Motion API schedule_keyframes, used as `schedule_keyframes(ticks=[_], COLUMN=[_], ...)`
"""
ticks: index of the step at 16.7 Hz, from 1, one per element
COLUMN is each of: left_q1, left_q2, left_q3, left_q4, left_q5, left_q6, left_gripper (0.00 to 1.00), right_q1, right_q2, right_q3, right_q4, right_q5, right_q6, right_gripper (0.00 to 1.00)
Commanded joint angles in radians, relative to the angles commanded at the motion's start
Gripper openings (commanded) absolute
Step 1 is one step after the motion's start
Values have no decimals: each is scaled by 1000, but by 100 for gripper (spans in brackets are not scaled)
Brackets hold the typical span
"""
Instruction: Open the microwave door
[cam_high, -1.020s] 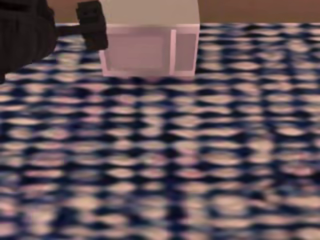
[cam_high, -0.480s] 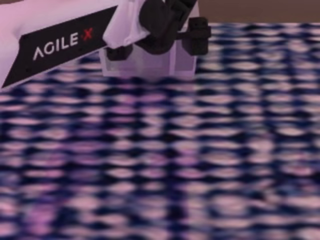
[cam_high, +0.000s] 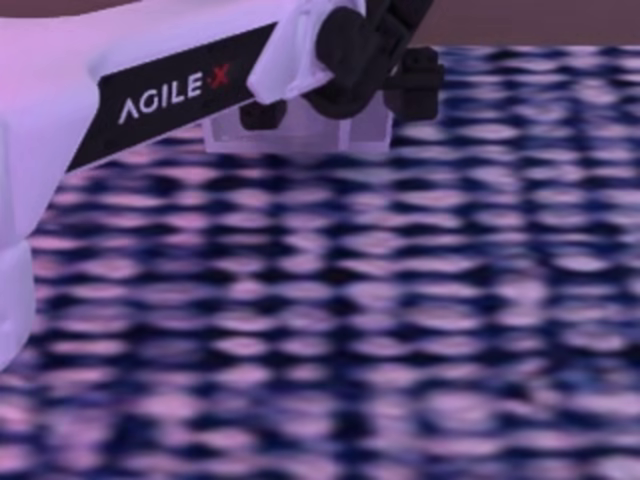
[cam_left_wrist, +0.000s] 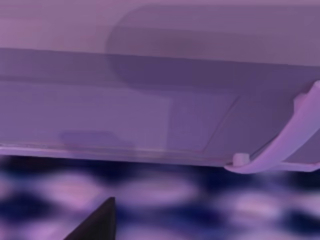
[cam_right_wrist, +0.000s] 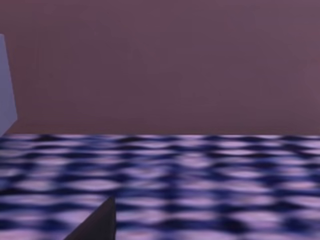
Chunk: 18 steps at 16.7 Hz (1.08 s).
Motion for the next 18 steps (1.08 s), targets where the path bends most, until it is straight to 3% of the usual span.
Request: schedule_keyframes(ticks=[12,18], left_q1=[62,62], left_q2=[211,211], left_q3=[103,103], left_q4=[133,133], left_q5=[39,39], left_q6=[60,60], left_gripper=[100,55], right_q1=[0,0], right_q2=[0,0], right_q3=[0,0], right_q4=[0,0], right_q5=[0,0], right_q6=[0,0], right_gripper=[100,100])
